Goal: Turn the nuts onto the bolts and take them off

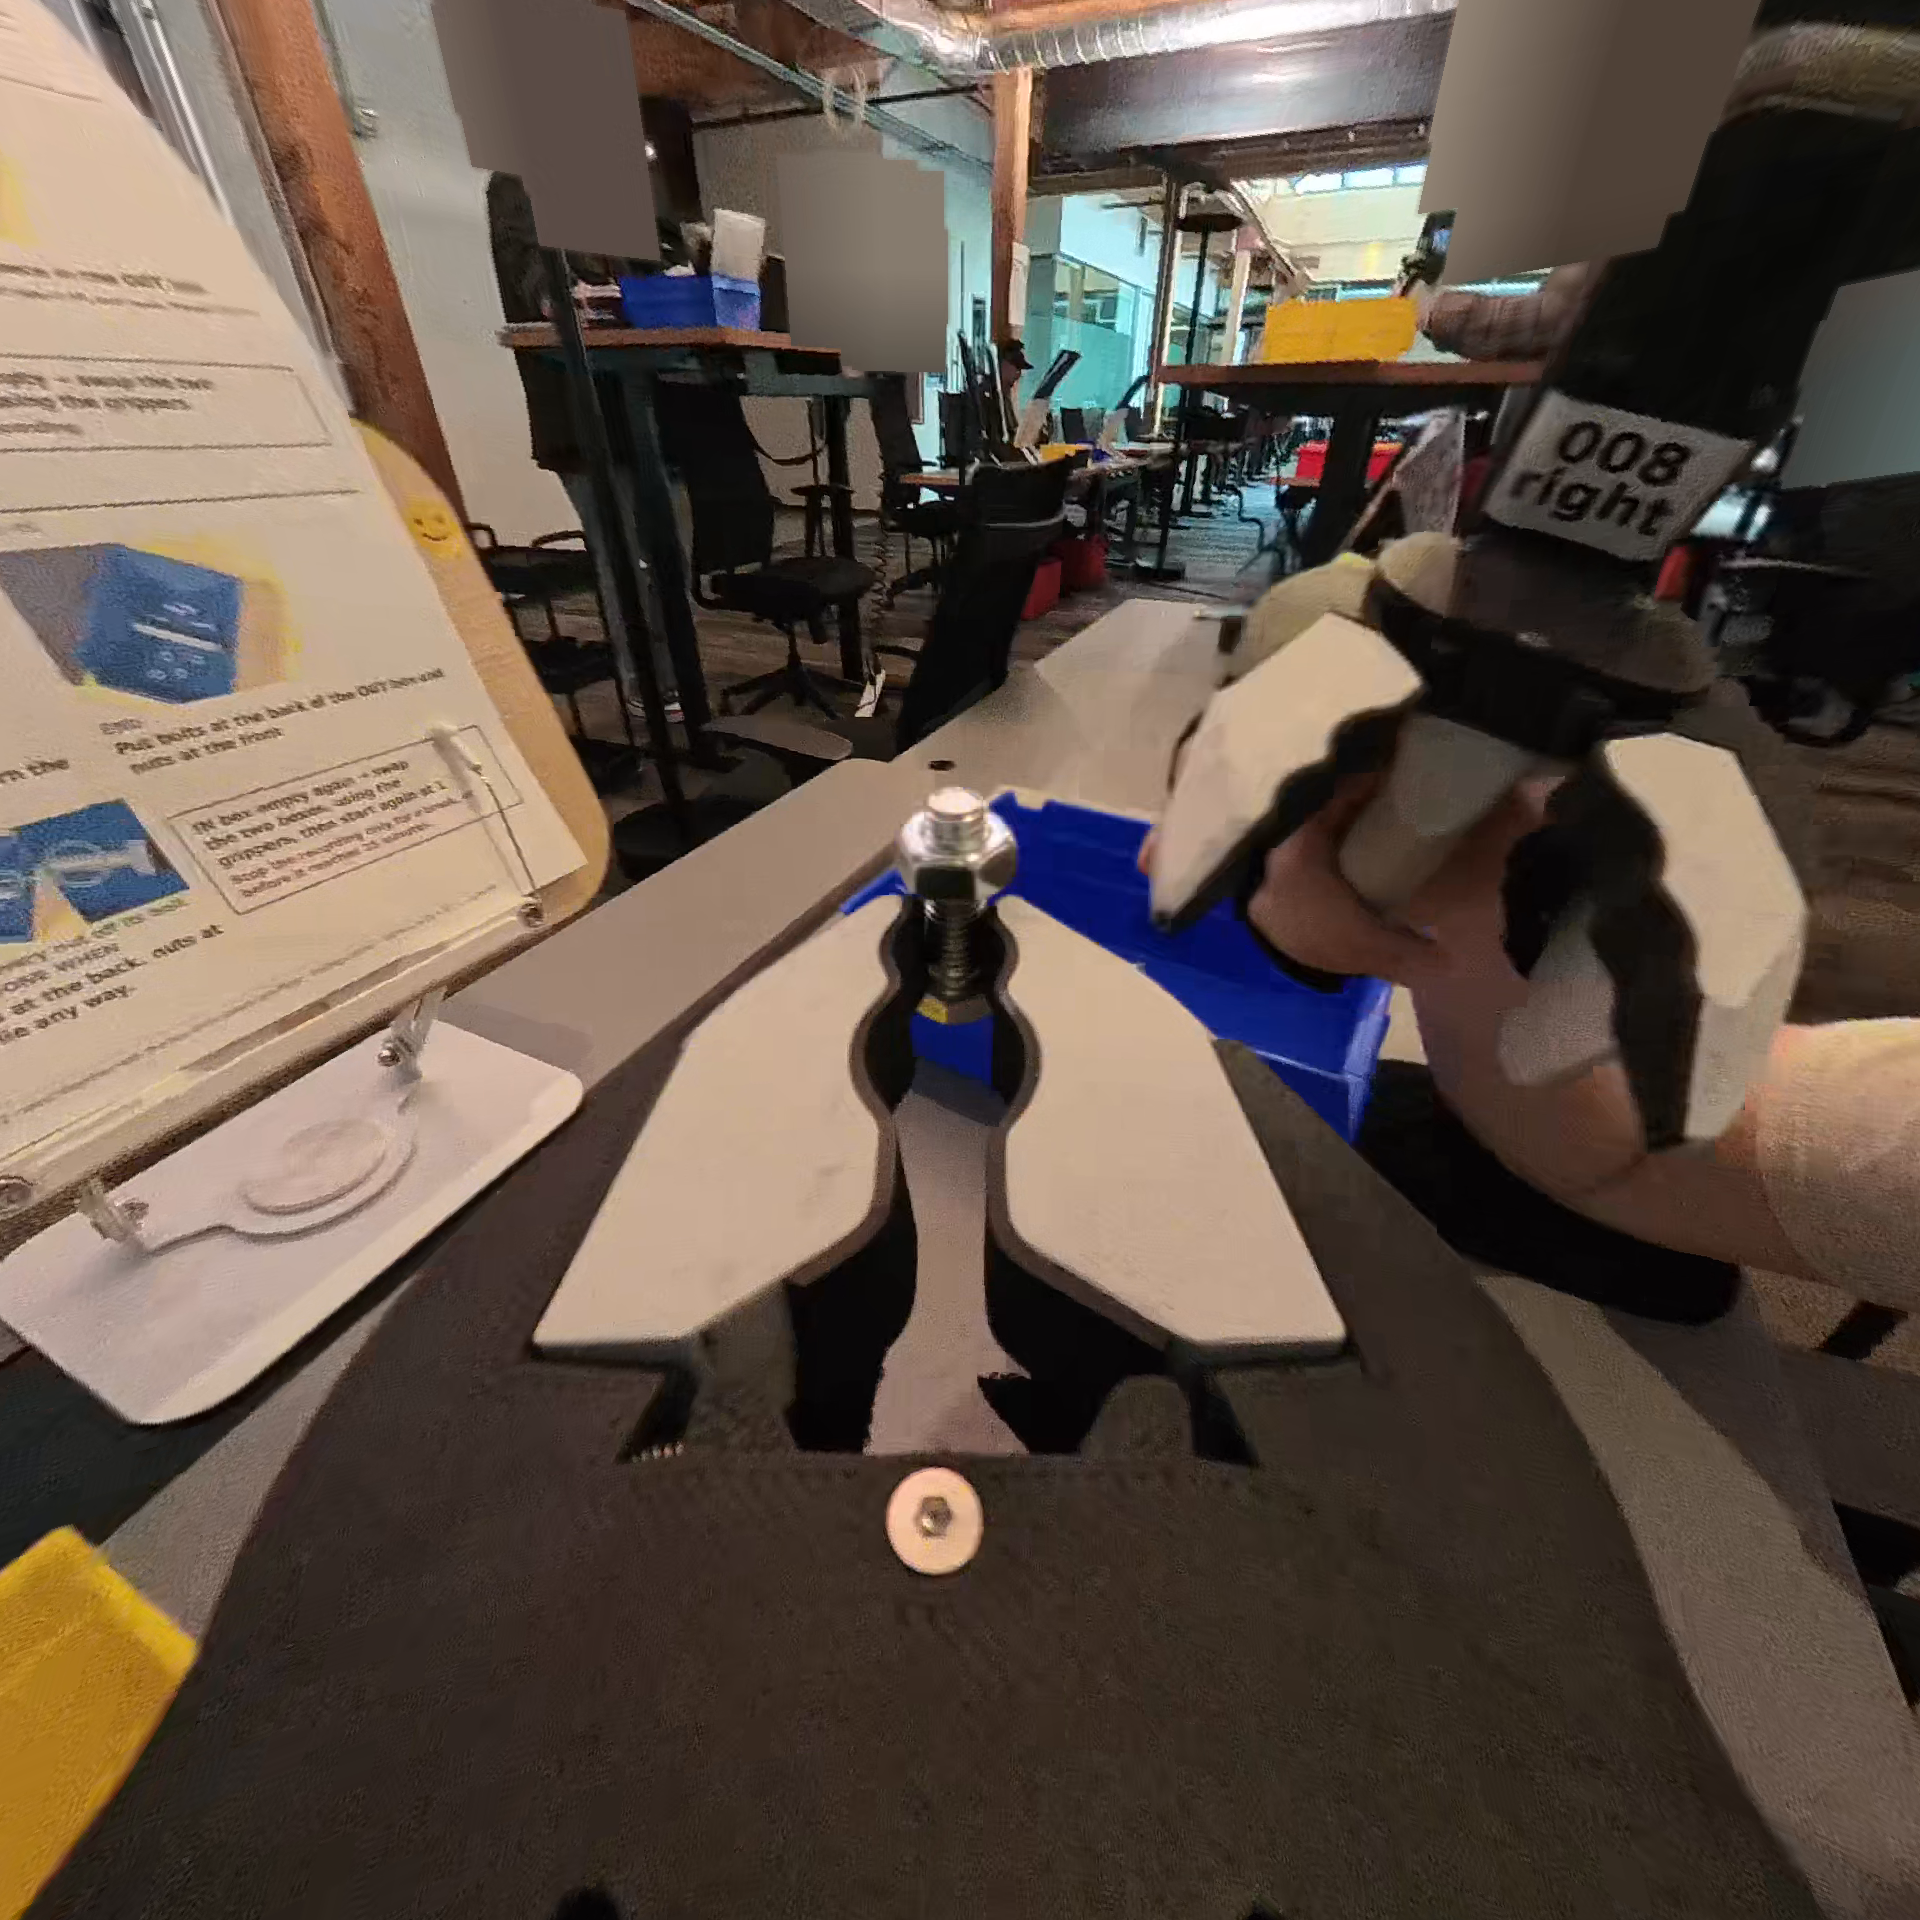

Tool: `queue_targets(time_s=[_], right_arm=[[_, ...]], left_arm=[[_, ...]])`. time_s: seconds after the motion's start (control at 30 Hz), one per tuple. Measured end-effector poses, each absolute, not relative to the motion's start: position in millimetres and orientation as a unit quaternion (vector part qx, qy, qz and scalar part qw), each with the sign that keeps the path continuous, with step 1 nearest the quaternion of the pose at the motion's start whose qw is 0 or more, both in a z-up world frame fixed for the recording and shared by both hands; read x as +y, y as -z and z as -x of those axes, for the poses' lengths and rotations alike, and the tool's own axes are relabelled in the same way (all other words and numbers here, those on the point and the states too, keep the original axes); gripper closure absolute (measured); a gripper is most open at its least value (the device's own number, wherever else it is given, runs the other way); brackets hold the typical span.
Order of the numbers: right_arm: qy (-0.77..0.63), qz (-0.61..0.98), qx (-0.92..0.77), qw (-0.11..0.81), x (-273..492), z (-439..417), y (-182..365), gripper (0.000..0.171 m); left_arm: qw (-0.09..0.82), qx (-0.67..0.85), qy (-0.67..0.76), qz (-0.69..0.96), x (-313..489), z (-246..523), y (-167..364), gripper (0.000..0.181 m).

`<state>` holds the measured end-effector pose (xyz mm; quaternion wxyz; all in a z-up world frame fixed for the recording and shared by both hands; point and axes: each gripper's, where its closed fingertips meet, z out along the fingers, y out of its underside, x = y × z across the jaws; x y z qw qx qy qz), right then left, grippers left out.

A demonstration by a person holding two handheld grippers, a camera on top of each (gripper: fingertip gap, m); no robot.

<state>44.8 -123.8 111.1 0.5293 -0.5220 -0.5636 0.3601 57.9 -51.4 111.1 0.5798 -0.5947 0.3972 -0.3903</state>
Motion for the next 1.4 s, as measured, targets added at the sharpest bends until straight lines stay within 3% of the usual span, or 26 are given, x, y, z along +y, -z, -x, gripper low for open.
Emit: queue_targets(time_s=[0.2,0.33,0.37,0.4,0.43,0.47,0.53,0.63,0.73,0.83,0.87,0.93,1.13,1.27,1.4], right_arm=[[-0.320,0.525,-0.499,0.610,-97,-49,-127,0.091],[-0.371,0.534,-0.517,0.557,-105,-36,-113,0.088],[-0.370,0.539,-0.518,0.551,-107,-37,-113,0.077],[-0.359,0.541,-0.521,0.554,-107,-41,-114,0.077],[-0.353,0.537,-0.533,0.551,-111,-45,-116,0.084],[-0.359,0.529,-0.550,0.538,-120,-49,-116,0.112],[-0.365,0.528,-0.538,0.547,-122,-53,-125,0.114],[-0.341,0.516,-0.503,0.604,-104,-54,-133,0.102],[-0.355,0.522,-0.516,0.579,-106,-43,-121,0.099],[-0.337,0.535,-0.528,0.567,-107,-43,-116,0.087],[-0.327,0.538,-0.536,0.563,-107,-47,-115,0.090],[-0.336,0.529,-0.547,0.555,-114,-53,-119,0.124],[-0.359,0.533,-0.463,0.611,-87,-66,-138,0.137],[-0.380,0.544,-0.466,0.585,-80,-62,-129,0.155],[-0.391,0.546,-0.471,0.572,-80,-59,-124,0.161]], left_arm=[[0.535,0.455,0.436,0.563,-82,-78,-106,0.172],[0.535,0.472,0.412,0.567,-84,-87,-97,0.172],[0.546,0.463,0.403,0.570,-77,-82,-99,0.172],[0.553,0.447,0.403,0.576,-72,-76,-103,0.171],[0.559,0.427,0.409,0.581,-66,-70,-108,0.172],[0.566,0.409,0.412,0.585,-61,-63,-112,0.172],[0.562,0.409,0.428,0.578,-62,-60,-116,0.172],[0.539,0.439,0.452,0.559,-79,-71,-114,0.172],[0.525,0.460,0.448,0.559,-86,-81,-107,0.172],[0.535,0.445,0.430,0.575,-76,-76,-105,0.171],[0.537,0.437,0.431,0.578,-73,-73,-106,0.172],[0.542,0.424,0.439,0.578,-70,-69,-110,0.172],[0.522,0.448,0.438,0.579,-78,-78,-102,0.172],[0.516,0.464,0.432,0.576,-84,-84,-97,0.172],[0.512,0.470,0.430,0.577,-85,-84,-96,0.172]])
